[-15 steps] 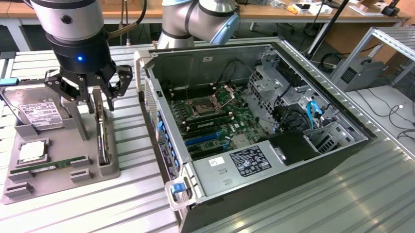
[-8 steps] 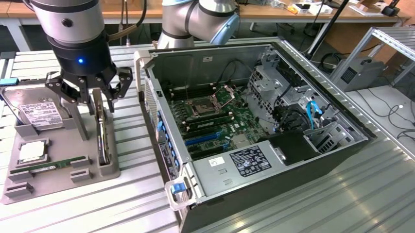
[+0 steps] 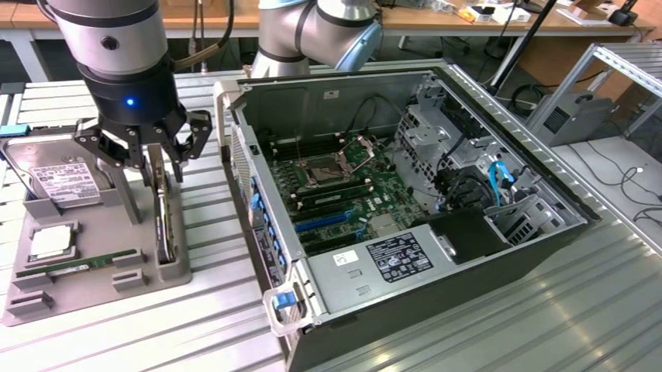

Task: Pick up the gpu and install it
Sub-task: 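Pick up the gpu and move the gpu toward the slot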

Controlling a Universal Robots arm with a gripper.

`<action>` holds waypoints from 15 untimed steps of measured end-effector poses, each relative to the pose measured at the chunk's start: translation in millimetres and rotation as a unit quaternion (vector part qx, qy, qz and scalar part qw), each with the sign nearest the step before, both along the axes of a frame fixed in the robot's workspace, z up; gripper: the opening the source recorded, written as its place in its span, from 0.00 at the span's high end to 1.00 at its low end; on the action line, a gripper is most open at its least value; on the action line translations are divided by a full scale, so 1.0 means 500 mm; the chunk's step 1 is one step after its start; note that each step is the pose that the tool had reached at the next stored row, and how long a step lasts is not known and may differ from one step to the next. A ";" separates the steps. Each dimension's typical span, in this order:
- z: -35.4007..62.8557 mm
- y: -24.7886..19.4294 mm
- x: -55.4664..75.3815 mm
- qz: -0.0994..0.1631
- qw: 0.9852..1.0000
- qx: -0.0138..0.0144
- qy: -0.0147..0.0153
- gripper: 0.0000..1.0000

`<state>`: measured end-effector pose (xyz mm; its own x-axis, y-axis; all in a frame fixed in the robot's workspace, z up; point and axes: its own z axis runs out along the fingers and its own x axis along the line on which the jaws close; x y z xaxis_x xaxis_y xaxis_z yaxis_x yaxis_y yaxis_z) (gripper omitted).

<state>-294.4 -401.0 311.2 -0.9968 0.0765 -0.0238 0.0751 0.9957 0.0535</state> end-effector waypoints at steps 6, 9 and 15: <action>-0.015 -0.0014 -0.001 0.000 1.000 0.000 0.000 0.58; -0.019 -0.0020 -0.003 0.000 1.000 0.000 0.000 0.58; -0.030 -0.0027 -0.013 0.000 1.000 0.000 0.000 0.58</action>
